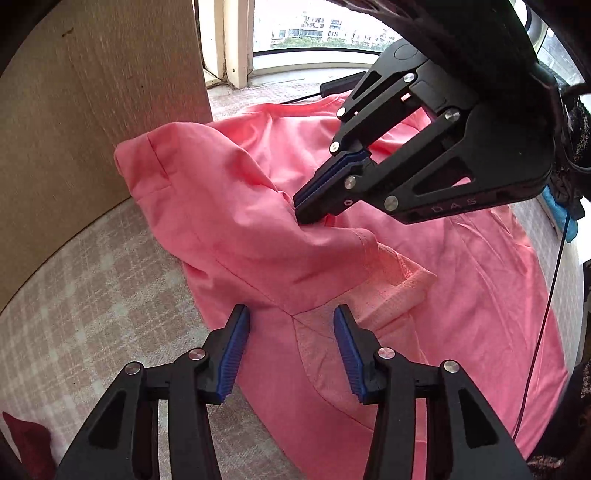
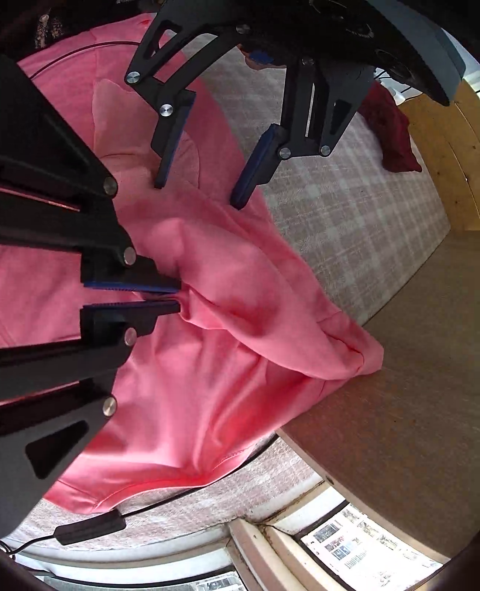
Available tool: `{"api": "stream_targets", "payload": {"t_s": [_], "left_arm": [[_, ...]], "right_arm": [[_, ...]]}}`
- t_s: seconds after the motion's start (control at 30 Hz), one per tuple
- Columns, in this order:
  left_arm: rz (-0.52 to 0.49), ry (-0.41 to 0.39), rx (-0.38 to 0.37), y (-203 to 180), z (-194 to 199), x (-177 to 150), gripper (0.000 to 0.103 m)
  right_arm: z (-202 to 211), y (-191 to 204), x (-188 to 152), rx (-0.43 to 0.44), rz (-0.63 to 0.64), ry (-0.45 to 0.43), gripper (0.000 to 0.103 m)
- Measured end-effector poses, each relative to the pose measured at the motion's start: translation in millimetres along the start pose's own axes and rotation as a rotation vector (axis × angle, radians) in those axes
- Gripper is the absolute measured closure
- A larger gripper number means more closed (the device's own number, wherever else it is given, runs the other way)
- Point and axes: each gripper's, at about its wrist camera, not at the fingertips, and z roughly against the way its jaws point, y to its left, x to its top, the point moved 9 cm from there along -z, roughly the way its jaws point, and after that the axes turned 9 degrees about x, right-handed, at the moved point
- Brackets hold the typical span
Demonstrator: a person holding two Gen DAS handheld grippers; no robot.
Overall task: Fold clothes
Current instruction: 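Grasp the shirt shoulder near the wooden board with the right gripper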
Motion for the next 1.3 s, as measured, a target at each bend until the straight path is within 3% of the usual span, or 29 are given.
{"api": "stream_targets", "payload": {"t_s": [0.27, 0.33, 0.5, 0.57, 0.6, 0.67, 0.7, 0.8, 0.83, 0.87, 0.9, 1.07, 1.1, 1.13, 1.17, 1.2, 1.23, 1.27, 1.3], "left_arm": [[-0.069, 0.002, 0.021, -10, -2, -1, 0.042], [-0.081, 0.006, 0.026, -13, -2, -2, 0.039], [-0.082, 0.003, 0.024, -14, 0, -4, 0.038], [-0.087, 0.002, 0.026, -15, 1, -5, 0.038], [-0.090, 0.001, 0.027, -16, 1, -6, 0.037], [-0.095, 0.002, 0.028, -16, 2, -7, 0.036], [-0.094, 0.004, 0.029, -16, 3, -8, 0.037], [-0.068, 0.000, 0.019, -20, 14, -10, 0.040], [-0.058, -0.010, 0.012, -23, 20, -9, 0.040], [-0.058, -0.026, 0.001, -29, 26, -8, 0.040], [-0.077, -0.052, -0.022, -41, 34, -7, 0.040], [-0.148, -0.080, -0.044, -78, 37, 6, 0.040], [-0.153, -0.075, -0.045, -82, 34, 7, 0.046], [-0.149, -0.064, -0.050, -82, 31, 7, 0.064], [-0.143, -0.055, -0.055, -83, 27, 5, 0.076], [-0.133, -0.053, -0.060, -83, 22, 2, 0.101], [-0.116, -0.058, -0.064, -79, 21, 3, 0.101], [-0.095, -0.066, -0.074, -75, 21, 3, 0.101], [-0.069, -0.077, -0.098, -72, 25, 5, 0.101]], "right_arm": [[39, -49, -6, -0.107, -0.174, -0.111, 0.100], [34, -48, -3, -0.067, -0.225, -0.109, 0.098], [33, -44, 11, -0.053, -0.211, -0.141, 0.066], [15, -37, 20, -0.067, -0.170, -0.114, 0.064], [9, -37, 19, -0.072, -0.157, -0.084, 0.065], [1, -46, 12, -0.072, -0.189, -0.028, 0.103], [6, -54, 12, -0.077, -0.227, -0.043, 0.100], [46, -67, 20, -0.039, -0.301, -0.207, 0.096], [51, -67, 20, -0.011, -0.315, -0.213, 0.078], [52, -67, 19, 0.011, -0.316, -0.207, 0.068], [50, -66, 18, 0.025, -0.305, -0.193, 0.065], [21, -58, 0, 0.081, -0.280, -0.089, 0.065], [15, -55, -2, 0.087, -0.272, -0.076, 0.065], [9, -51, -4, 0.093, -0.266, -0.058, 0.065], [3, -47, -6, 0.090, -0.261, -0.042, 0.065], [3, -46, -6, 0.080, -0.251, -0.041, 0.069], [3, -45, -4, 0.080, -0.243, -0.042, 0.088], [4, -44, -3, 0.084, -0.243, -0.039, 0.101], [7, -44, -2, 0.085, -0.246, -0.040, 0.099]]}}
